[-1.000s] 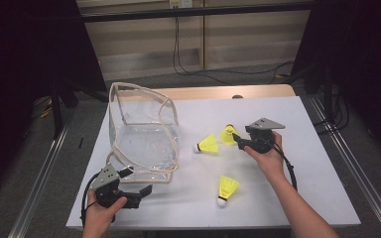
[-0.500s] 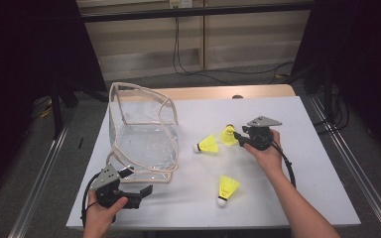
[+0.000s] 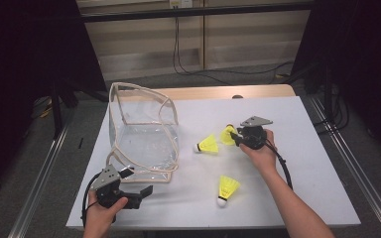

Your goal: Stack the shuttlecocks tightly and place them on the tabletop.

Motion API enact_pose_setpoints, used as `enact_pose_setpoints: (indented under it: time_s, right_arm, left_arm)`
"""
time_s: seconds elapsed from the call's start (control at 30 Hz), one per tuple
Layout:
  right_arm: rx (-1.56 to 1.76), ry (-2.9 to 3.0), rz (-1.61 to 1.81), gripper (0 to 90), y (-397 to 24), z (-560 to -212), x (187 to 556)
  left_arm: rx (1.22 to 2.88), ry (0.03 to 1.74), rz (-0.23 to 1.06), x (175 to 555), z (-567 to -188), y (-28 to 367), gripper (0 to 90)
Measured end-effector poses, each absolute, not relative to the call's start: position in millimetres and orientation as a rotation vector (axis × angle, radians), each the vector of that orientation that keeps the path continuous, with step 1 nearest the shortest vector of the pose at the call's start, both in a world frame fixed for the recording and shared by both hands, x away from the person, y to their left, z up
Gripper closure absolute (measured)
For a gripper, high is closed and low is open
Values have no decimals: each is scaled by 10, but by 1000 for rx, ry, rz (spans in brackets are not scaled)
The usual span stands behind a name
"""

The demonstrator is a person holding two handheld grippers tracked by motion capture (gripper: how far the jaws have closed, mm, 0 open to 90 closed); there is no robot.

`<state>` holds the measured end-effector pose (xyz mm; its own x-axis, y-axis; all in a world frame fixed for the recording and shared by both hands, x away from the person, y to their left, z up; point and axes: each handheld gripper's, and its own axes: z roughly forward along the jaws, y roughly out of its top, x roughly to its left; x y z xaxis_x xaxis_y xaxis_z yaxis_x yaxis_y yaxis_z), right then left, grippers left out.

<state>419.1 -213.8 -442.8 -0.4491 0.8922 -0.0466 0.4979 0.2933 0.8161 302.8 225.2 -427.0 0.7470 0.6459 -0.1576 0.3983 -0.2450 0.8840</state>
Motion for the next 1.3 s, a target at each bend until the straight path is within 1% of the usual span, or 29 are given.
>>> enact_pose_setpoints:
  time_s: [0.3,0.43,0.7,1.07,1.3]
  right_arm:
    - [1251,2042,1035,841,-2162,-4417,4195]
    - [1229,2046,1039,883,-2191,-4395,4183]
    - [1187,2068,1059,895,-2238,-4344,4111]
    - [1140,2068,1149,896,-2367,-4243,3889]
    - [1099,2083,1176,896,-2380,-4204,3767]
  left_arm:
    - [1872,803,287,3029,-4271,2246,31]
    - [1873,803,286,3028,-4272,2249,31]
    - [1870,803,290,3023,-4261,2259,31]
    - [1873,796,292,3015,-4266,2230,32]
    - [1870,796,292,3012,-4263,2225,31]
